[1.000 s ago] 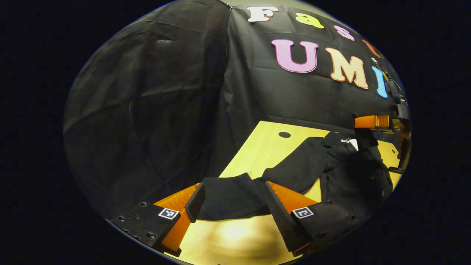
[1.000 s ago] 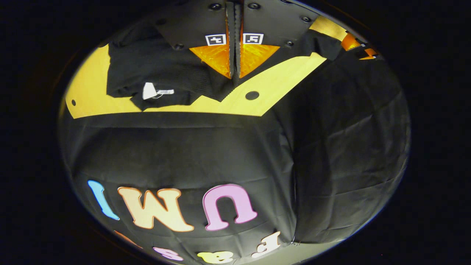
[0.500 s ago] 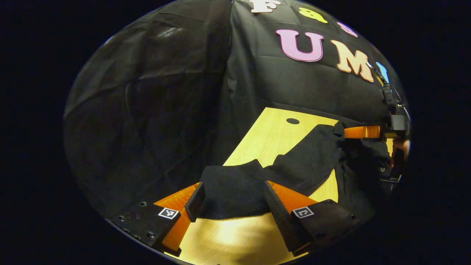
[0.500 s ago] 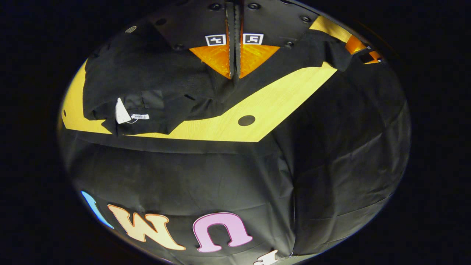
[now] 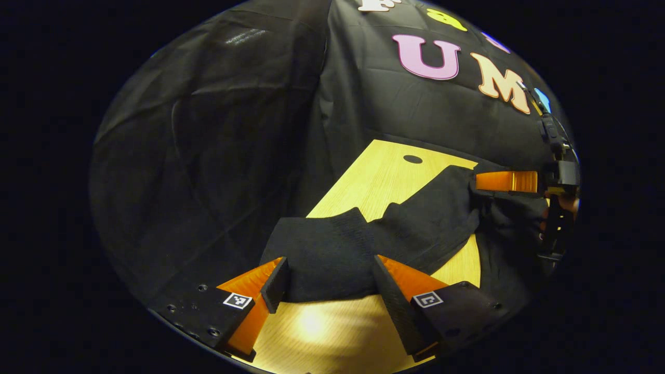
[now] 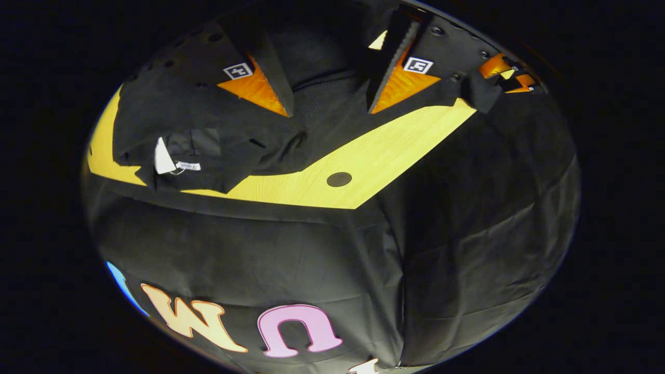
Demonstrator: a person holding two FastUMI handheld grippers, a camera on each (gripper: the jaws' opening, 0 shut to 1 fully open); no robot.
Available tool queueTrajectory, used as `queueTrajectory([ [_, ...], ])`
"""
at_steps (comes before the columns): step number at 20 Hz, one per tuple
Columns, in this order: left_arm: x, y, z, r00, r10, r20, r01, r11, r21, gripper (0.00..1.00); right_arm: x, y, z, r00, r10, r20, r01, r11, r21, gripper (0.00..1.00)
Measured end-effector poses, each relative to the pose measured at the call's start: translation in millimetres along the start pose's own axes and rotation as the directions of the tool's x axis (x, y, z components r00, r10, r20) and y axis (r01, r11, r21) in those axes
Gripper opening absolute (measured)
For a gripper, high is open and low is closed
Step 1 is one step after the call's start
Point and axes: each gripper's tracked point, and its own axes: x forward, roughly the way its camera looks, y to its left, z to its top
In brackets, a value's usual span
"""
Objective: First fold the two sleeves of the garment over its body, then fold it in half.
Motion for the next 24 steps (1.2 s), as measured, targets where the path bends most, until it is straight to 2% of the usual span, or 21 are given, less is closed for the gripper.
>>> queueTrajectory([
  [1, 1, -1, -4, 1.000, -0.002, -0.008, 0.002, 1.000, -0.011, 0.96, -5, 4, 3, 1.000, 0.016, 0.011, -0.016, 1.000, 0.002, 0.89],
  [2, 2, -2, -5, 1.000, -0.002, -0.015, 0.002, 1.000, -0.021, 0.96, -11, 8, 10, 0.999, 0.028, 0.028, -0.028, 1.000, 0.001, 0.98],
  [4, 2, -1, -9, 1.000, 0.008, -0.023, -0.009, 1.000, -0.029, 0.96, -26, 7, 25, 0.997, 0.032, 0.071, -0.031, 0.999, -0.013, 0.95],
  [5, 2, -1, -9, 1.000, 0.013, -0.023, -0.013, 1.000, -0.026, 0.96, -34, 6, 31, 0.996, 0.032, 0.085, -0.030, 0.999, -0.018, 0.99],
  [6, 1, -1, -8, 1.000, 0.017, -0.020, -0.017, 1.000, -0.017, 0.96, -43, 5, 34, 0.994, 0.030, 0.102, -0.028, 0.999, -0.016, 0.99],
  [9, -1, 0, -9, 1.000, 0.020, -0.014, -0.019, 1.000, 0.015, 0.97, -74, -3, 48, 0.987, 0.014, 0.159, -0.016, 1.000, 0.010, 0.99],
  [10, 1, 0, -9, 1.000, 0.021, -0.015, -0.021, 1.000, 0.016, 0.96, -87, -8, 51, 0.985, 0.003, 0.172, -0.006, 1.000, 0.015, 0.96],
  [11, 1, -1, -9, 1.000, 0.019, -0.015, -0.019, 1.000, 0.013, 0.96, -100, -13, 52, 0.983, -0.010, 0.182, 0.006, 1.000, 0.022, 0.99],
  [14, 0, -4, -9, 1.000, 0.018, -0.020, -0.018, 1.000, 0.010, 0.94, -140, -34, 58, 0.975, -0.043, 0.219, 0.030, 0.998, 0.062, 0.99],
  [15, -1, -8, -9, 1.000, 0.016, -0.023, -0.016, 1.000, 0.014, 0.91, -154, -42, 60, 0.971, -0.058, 0.230, 0.042, 0.996, 0.077, 0.98],
  [16, 0, -9, -8, 1.000, 0.015, -0.024, -0.015, 1.000, 0.018, 0.82, -167, -53, 63, 0.966, -0.077, 0.245, 0.057, 0.994, 0.091, 0.99],
  [19, 0, -15, -8, 1.000, 0.008, -0.028, -0.007, 1.000, 0.022, 0.71, -201, -81, 70, 0.950, -0.135, 0.283, 0.102, 0.987, 0.127, 0.98],
  [20, 0, -17, -8, 1.000, 0.002, -0.031, -0.001, 1.000, 0.025, 0.63, -209, -87, 71, 0.946, -0.148, 0.289, 0.111, 0.984, 0.138, 0.98],
  [21, -1, -19, -7, 0.999, -0.005, -0.036, 0.006, 1.000, 0.024, 0.60, -216, -91, 72, 0.944, -0.154, 0.293, 0.116, 0.983, 0.145, 0.98],
  [24, 0, -29, -7, 0.998, -0.028, -0.052, 0.029, 0.999, 0.013, 0.39, -233, -101, 69, 0.944, -0.163, 0.288, 0.123, 0.981, 0.153, 0.98],
])
